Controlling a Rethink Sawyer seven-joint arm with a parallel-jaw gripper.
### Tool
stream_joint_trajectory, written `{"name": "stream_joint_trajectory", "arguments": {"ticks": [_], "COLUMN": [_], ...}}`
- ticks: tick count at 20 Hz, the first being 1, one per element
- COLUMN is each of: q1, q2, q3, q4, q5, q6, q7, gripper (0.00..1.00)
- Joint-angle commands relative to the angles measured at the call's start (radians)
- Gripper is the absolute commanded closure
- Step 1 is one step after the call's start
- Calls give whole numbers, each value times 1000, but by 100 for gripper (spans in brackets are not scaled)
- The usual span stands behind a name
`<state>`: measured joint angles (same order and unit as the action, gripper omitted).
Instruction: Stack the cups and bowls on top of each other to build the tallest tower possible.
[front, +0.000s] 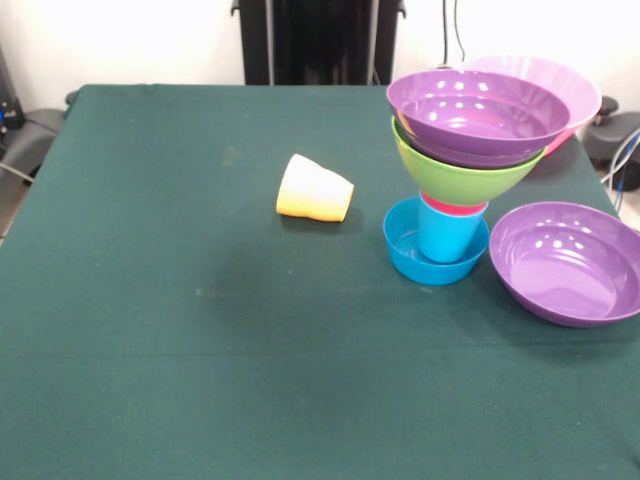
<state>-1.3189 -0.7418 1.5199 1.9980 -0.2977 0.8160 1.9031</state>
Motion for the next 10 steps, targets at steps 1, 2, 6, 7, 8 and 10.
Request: {"name": "stream_joint_trajectory", "arguments": {"ticks": [1,2,6,7,8,10], "q1": [64,67,79,79,83,79], "q2": [14,15,23,22,23,18], "q3": [-137,-142,-162,-163,-167,-164], "q4": [42,40,24,24,19,28], "q5": [-64,-65,-71,-70,-71,-72], "q6": [-35,-36,-41,-40,-40,-48], "q7": [-9,-12,-24,-26,-28,-26], "gripper": [100,100,100,100,100,100]}}
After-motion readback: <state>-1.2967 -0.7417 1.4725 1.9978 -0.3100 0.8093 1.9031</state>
